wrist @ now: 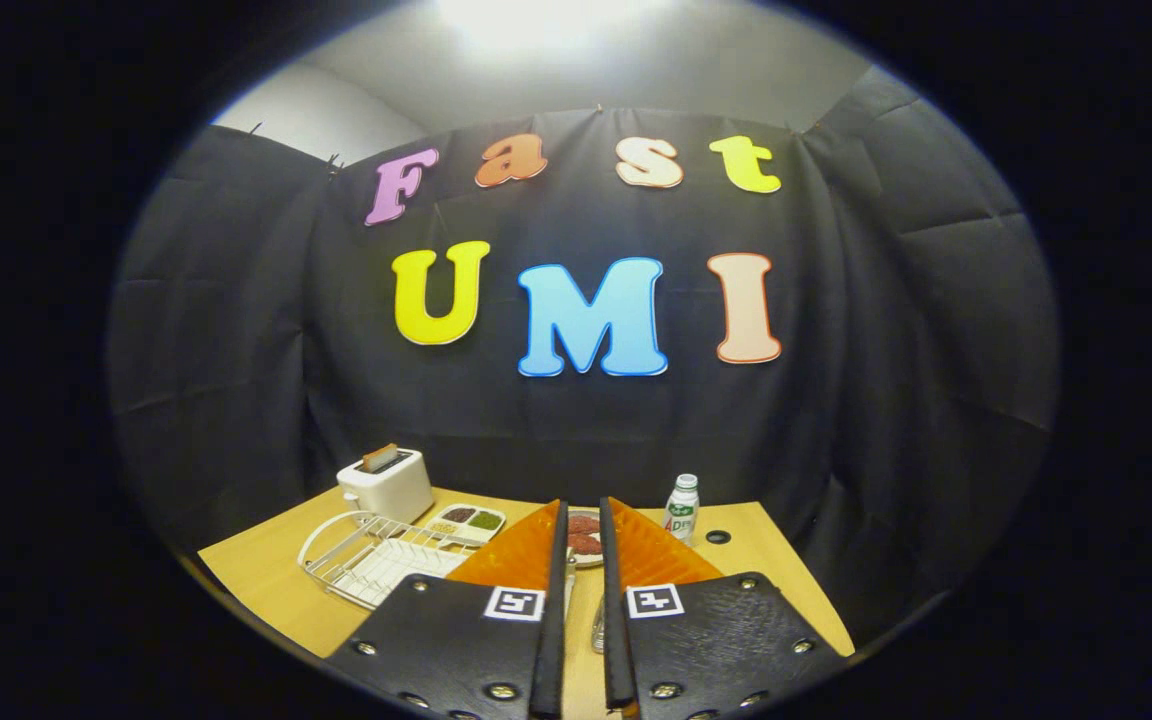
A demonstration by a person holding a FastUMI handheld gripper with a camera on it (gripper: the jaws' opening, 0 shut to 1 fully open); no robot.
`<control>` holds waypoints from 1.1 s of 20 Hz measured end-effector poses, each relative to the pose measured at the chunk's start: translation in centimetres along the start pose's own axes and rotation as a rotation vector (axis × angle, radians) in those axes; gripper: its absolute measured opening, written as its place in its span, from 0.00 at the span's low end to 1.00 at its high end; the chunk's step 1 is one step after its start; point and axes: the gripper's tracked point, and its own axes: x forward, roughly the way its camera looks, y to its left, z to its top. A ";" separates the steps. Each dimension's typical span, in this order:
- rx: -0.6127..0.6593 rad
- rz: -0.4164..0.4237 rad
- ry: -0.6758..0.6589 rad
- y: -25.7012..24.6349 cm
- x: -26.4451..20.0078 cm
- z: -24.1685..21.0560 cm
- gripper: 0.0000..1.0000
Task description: Take the plate from the dish rack, then take the spoon from the basket and place it into the plate.
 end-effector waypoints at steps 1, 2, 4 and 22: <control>-0.002 0.012 0.003 -0.3 0.1 -0.4 0.26; -0.007 0.020 0.020 -0.8 -0.2 -0.9 0.49; -0.021 -0.008 0.029 -2.9 0.1 -1.4 0.96; 0.168 -0.112 -0.079 -18.3 5.0 -13.8 0.99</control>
